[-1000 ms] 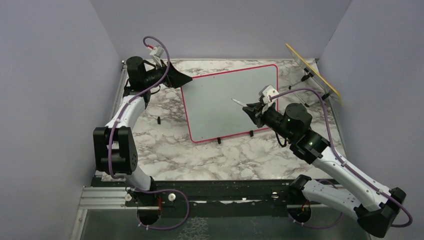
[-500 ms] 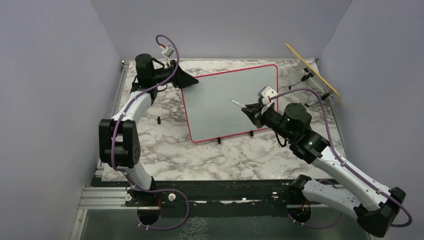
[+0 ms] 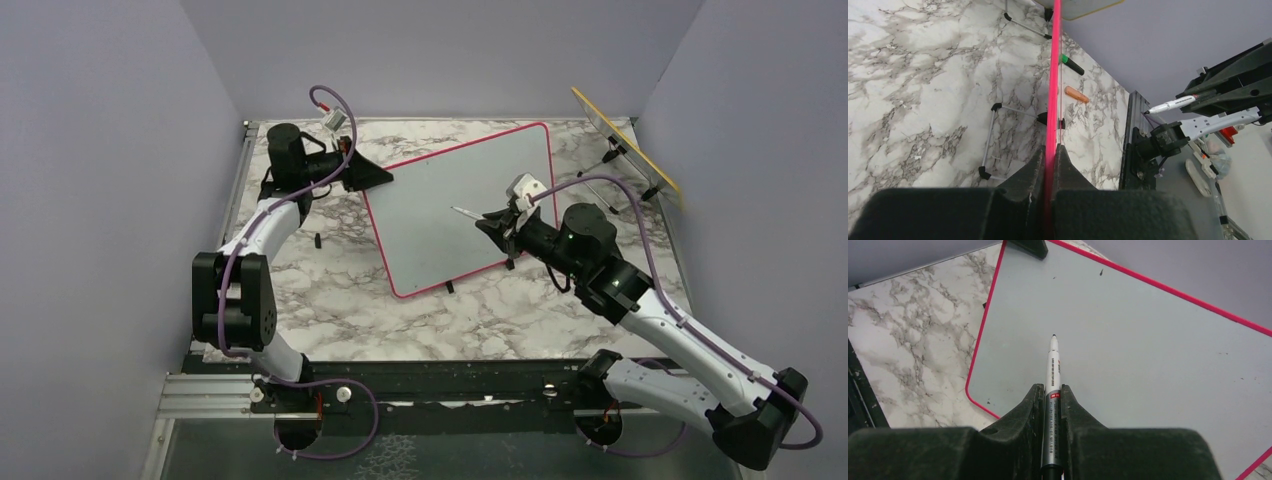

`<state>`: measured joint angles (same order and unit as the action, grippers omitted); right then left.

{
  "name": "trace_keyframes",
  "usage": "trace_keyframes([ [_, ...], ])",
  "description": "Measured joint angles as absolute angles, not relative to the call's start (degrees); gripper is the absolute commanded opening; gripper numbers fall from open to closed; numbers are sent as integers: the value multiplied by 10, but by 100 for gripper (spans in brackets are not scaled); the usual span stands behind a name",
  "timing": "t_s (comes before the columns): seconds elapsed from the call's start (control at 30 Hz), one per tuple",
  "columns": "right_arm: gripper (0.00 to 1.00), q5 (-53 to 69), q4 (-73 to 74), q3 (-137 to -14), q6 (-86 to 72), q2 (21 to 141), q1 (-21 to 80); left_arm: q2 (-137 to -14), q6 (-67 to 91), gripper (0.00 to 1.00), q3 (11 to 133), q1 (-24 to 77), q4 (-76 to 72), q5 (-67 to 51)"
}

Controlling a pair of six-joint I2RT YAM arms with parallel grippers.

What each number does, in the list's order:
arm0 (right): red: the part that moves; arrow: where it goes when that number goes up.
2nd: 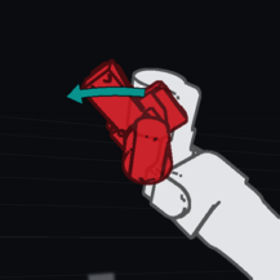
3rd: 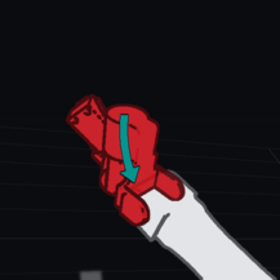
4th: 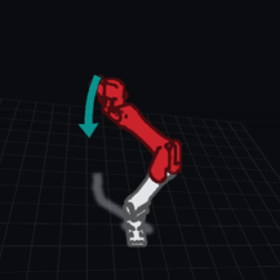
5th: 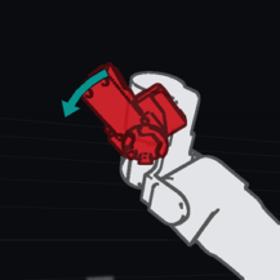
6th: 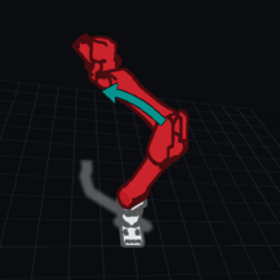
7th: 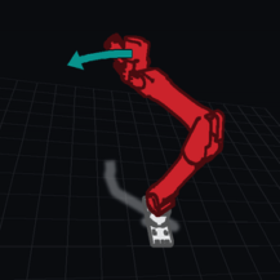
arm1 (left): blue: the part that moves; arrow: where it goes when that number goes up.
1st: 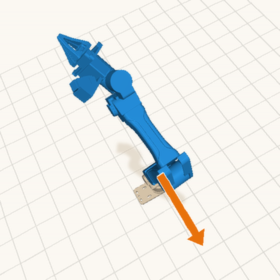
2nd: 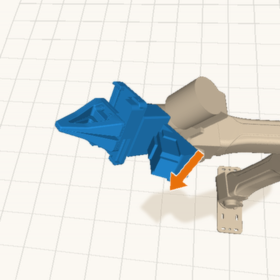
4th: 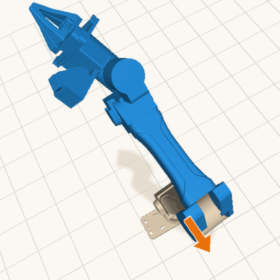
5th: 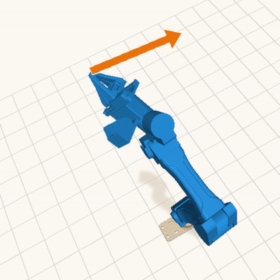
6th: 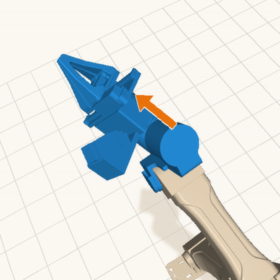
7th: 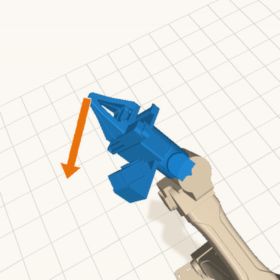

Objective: Write a sentence on the whiteboard
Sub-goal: Move the whiteboard to the center of the board, then write a sentence on the whiteboard.

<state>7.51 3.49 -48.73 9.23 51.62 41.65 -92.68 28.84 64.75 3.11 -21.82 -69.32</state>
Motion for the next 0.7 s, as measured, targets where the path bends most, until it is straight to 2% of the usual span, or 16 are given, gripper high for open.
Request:
trace_keyframes([
  [0.27,1,51,39,-521,124,567,476,-853,282,0,575,30,-222,-668],
  [0.53,1,-85,28,-549,167,615,588,-823,273,0,541,30,-224,-642],
  [0.7,1,-138,8,-550,176,646,618,-816,262,0,541,30,-210,-632],
])
